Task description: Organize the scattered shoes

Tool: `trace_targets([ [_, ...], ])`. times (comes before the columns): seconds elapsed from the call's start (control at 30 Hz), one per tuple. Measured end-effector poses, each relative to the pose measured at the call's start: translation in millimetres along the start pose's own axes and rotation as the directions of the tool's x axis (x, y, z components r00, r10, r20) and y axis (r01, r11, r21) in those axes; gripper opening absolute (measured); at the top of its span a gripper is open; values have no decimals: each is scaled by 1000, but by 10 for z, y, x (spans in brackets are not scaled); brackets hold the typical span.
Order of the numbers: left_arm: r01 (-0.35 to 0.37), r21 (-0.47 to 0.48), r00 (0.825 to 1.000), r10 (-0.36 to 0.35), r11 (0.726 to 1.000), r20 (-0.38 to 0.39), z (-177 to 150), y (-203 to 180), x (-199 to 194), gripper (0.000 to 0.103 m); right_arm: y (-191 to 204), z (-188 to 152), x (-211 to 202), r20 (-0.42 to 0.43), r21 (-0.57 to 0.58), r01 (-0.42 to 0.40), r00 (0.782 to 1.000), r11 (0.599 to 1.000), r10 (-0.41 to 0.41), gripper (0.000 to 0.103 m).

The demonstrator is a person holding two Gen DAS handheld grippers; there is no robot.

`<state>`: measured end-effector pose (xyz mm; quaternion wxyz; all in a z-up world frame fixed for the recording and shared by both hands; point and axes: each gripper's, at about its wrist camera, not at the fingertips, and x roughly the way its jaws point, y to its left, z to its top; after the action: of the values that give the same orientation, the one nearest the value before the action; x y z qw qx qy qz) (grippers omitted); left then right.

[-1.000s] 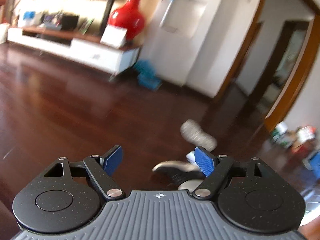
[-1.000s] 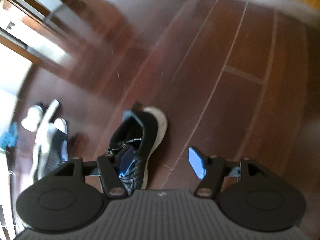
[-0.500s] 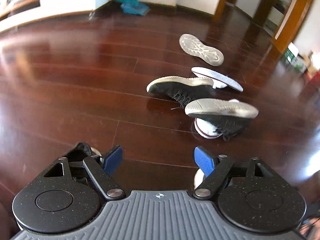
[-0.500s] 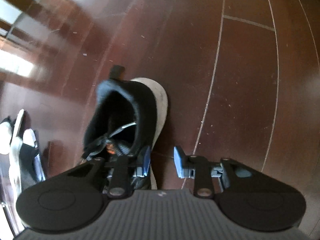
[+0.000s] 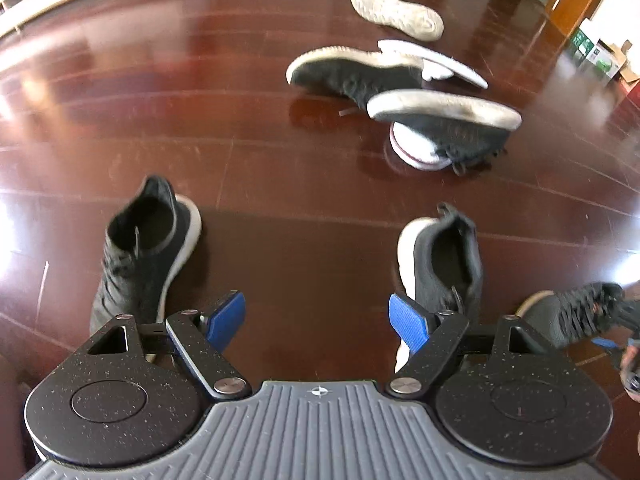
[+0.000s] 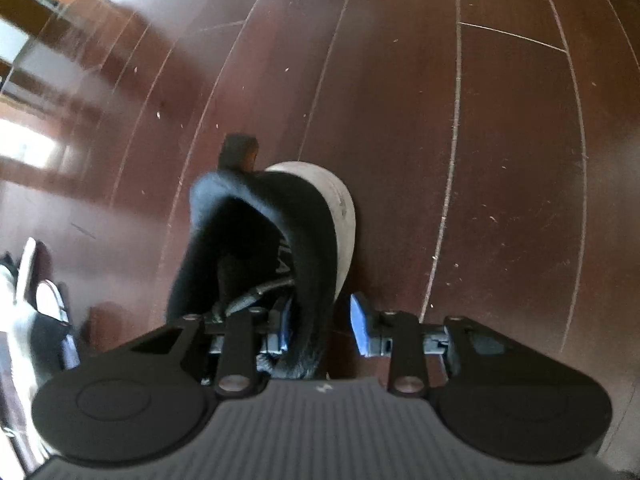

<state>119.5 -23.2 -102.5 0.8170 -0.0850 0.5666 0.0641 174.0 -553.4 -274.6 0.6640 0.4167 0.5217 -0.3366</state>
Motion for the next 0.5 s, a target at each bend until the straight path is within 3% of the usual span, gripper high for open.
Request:
trace_targets([
  [0.03, -3, -3, 1000, 3, 1000, -10, -29, 3, 11, 84, 41, 4, 25, 2, -40, 18, 1000, 999, -18, 13],
  [0.17, -8, -35, 999, 6, 999, -52, -123, 27, 48, 84, 307, -30, 6, 8, -313, 76, 997, 947, -77, 13],
  [0.23, -18, -41, 998, 16, 999, -68, -201, 10, 63, 84, 433, -110, -68, 25, -474, 89, 996, 876, -87, 13],
  [0.33, -19, -56, 995, 13, 998, -98, -307, -33, 105, 84, 573, -248, -165, 22, -673, 81, 996, 735, -90, 13],
  [0.4, -14, -70, 993, 5, 997, -120, -382, -72, 127, 84, 611, -319, -192, -7, -748, 55, 996, 661, -91, 13],
  [0.5, 2, -70, 991, -12, 998, -131, -431, -134, 129, 84, 655, -425, -211, -68, -813, -3, 994, 582, -89, 11],
])
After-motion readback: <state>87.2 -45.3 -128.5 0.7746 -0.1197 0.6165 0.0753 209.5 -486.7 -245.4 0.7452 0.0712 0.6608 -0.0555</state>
